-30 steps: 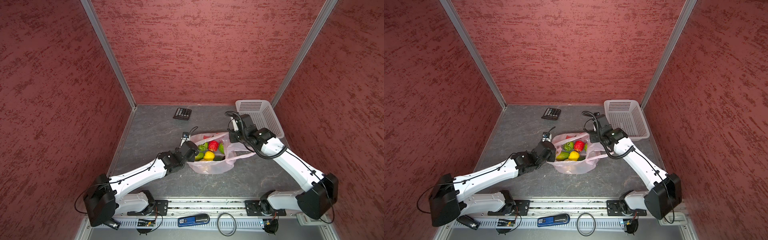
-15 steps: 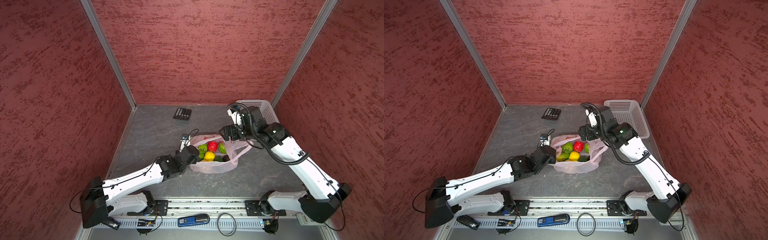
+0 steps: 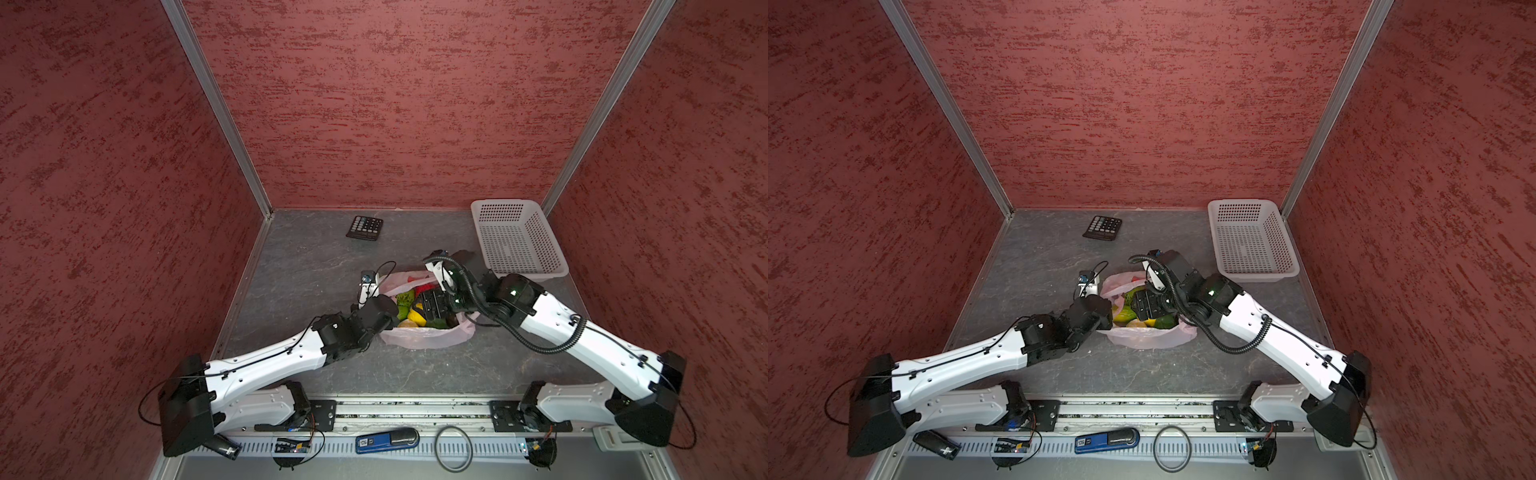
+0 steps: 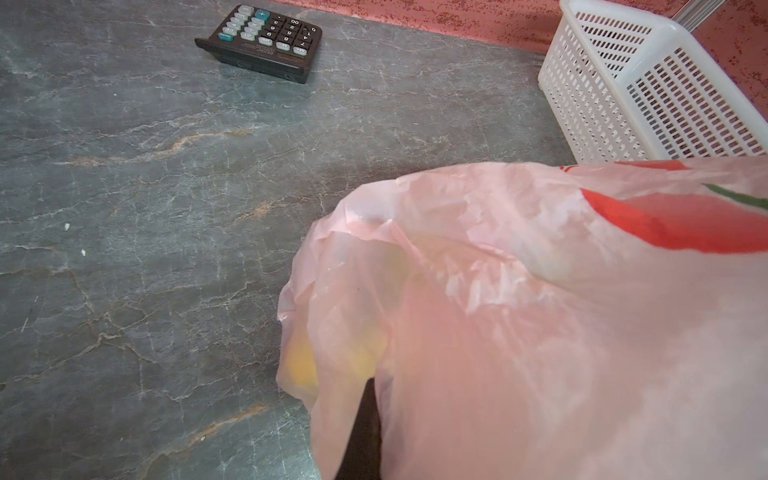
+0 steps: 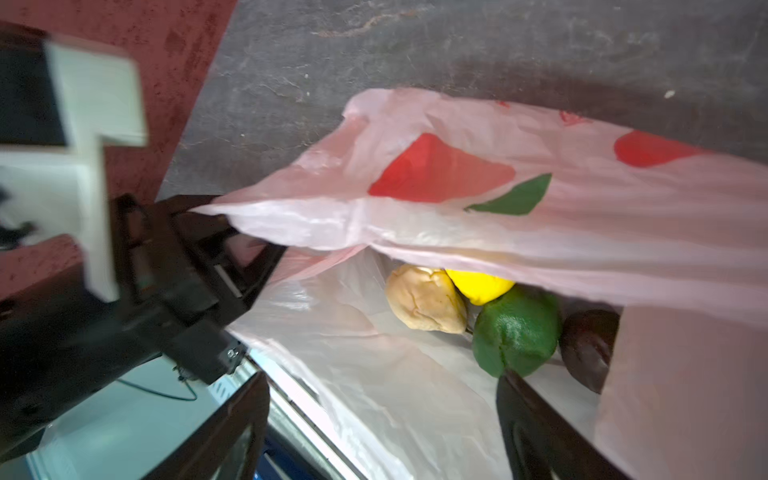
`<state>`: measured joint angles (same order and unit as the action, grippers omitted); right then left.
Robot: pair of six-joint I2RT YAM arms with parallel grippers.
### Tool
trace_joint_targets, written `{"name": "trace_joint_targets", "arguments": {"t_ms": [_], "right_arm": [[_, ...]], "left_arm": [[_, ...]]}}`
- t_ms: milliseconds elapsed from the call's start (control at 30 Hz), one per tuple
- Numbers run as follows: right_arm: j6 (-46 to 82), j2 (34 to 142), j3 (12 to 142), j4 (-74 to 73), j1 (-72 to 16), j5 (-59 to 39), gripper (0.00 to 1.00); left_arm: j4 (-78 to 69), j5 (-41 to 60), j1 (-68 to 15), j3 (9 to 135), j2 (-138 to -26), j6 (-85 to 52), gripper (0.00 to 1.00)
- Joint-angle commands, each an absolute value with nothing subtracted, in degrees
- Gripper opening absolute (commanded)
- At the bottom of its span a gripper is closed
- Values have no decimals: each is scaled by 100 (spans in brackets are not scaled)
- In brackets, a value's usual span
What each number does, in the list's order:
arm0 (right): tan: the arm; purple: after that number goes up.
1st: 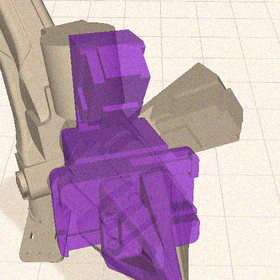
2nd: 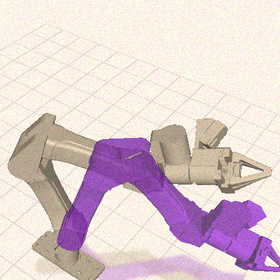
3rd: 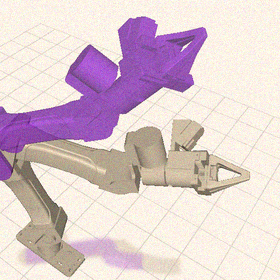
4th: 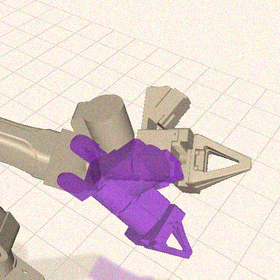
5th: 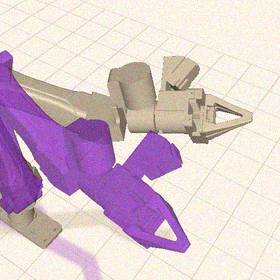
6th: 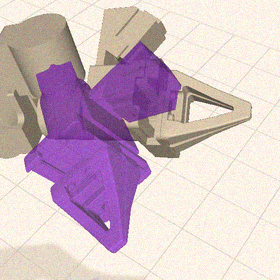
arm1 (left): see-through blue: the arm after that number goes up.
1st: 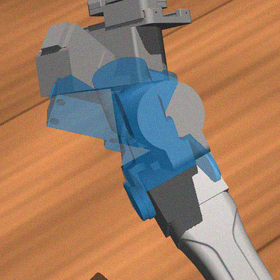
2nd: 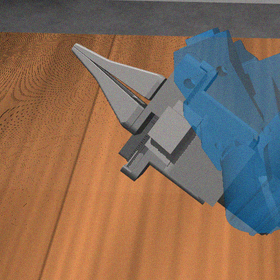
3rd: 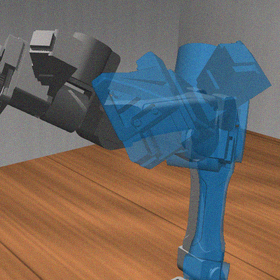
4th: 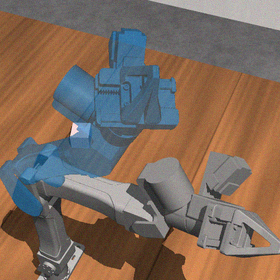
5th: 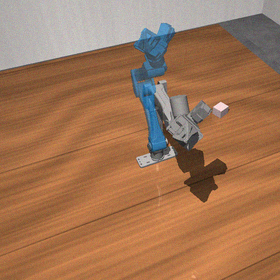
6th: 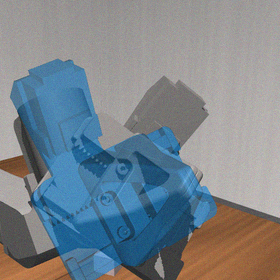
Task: Untie the knot of the plastic bag and take out the fruit
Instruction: 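Reach the right gripper into the open bag toward the fruit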
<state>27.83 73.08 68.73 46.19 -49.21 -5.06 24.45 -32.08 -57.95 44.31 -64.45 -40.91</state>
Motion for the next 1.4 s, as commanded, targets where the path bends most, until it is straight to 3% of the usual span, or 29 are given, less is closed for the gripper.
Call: {"name": "trace_joint_targets", "arguments": {"t_ms": [0, 233, 533, 700, 1067, 1367], "right_arm": [[3218, 7255, 6464, 4083, -5192, 520, 82], [3311, 7056, 5270, 3580, -5871, 1369, 81], [3393, 6989, 4653, 4065, -6276, 1036, 83], [3419, 6799, 4849, 3956, -6282, 920, 91], [3794, 8092, 5689, 3305, -5209, 461, 94], [3984, 8817, 5985, 3476, -4286, 2303, 98]], "left_arm": [[2392, -3307, -5835, 4351, -6302, -4340, 0], [2557, -3343, -5832, 4461, -6324, -4651, 0], [2687, -3443, -5732, 4603, -6375, -4955, 0], [2622, -3384, -5760, 4650, -6449, -4898, 0], [2423, -3735, -6286, 4209, -6328, -4834, 0], [2599, -4033, -6720, 3949, -6423, -5352, 0]]}}
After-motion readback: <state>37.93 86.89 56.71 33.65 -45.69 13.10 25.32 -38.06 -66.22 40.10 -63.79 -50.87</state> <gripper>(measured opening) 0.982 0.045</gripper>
